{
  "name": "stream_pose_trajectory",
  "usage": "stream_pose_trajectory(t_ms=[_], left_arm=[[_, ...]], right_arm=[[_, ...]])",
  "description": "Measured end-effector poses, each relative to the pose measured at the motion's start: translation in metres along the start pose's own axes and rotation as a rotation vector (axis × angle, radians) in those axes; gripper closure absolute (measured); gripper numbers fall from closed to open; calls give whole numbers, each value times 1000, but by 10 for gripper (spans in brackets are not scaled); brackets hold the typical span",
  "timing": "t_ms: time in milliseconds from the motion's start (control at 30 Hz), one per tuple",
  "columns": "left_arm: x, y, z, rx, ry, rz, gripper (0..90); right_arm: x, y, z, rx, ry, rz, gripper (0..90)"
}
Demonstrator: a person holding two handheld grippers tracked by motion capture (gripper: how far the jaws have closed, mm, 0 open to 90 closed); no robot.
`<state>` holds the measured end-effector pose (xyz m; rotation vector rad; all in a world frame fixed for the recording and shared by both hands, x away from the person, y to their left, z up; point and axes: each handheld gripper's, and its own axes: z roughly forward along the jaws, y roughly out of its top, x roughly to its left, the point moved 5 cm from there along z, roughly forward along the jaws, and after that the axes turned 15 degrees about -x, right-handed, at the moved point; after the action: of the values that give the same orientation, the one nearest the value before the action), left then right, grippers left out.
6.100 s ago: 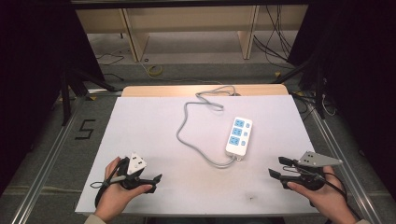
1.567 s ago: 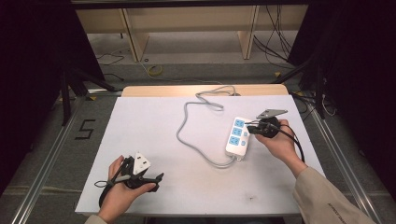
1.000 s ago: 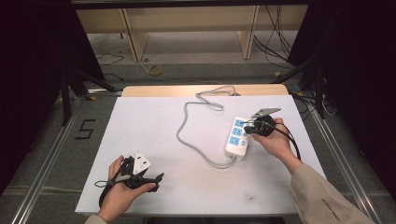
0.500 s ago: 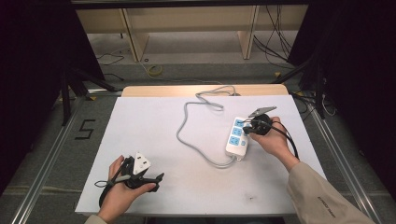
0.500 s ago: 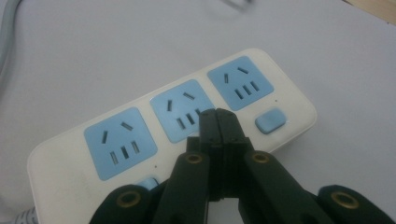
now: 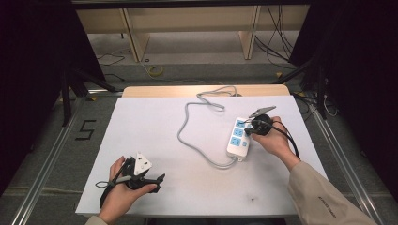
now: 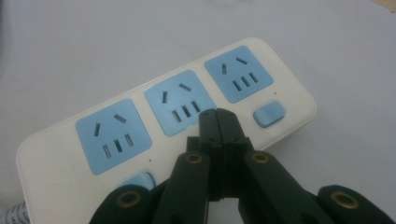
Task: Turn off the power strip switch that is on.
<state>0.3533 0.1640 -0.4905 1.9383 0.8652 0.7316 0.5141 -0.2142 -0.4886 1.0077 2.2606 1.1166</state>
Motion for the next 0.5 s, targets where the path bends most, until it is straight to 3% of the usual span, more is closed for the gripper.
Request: stream_pose_trajectory(t_ms=[500], left_arm=[[0,0,0,1,-1,0,145]], right_arm=[[-3,4,3,54,-24,1,900]])
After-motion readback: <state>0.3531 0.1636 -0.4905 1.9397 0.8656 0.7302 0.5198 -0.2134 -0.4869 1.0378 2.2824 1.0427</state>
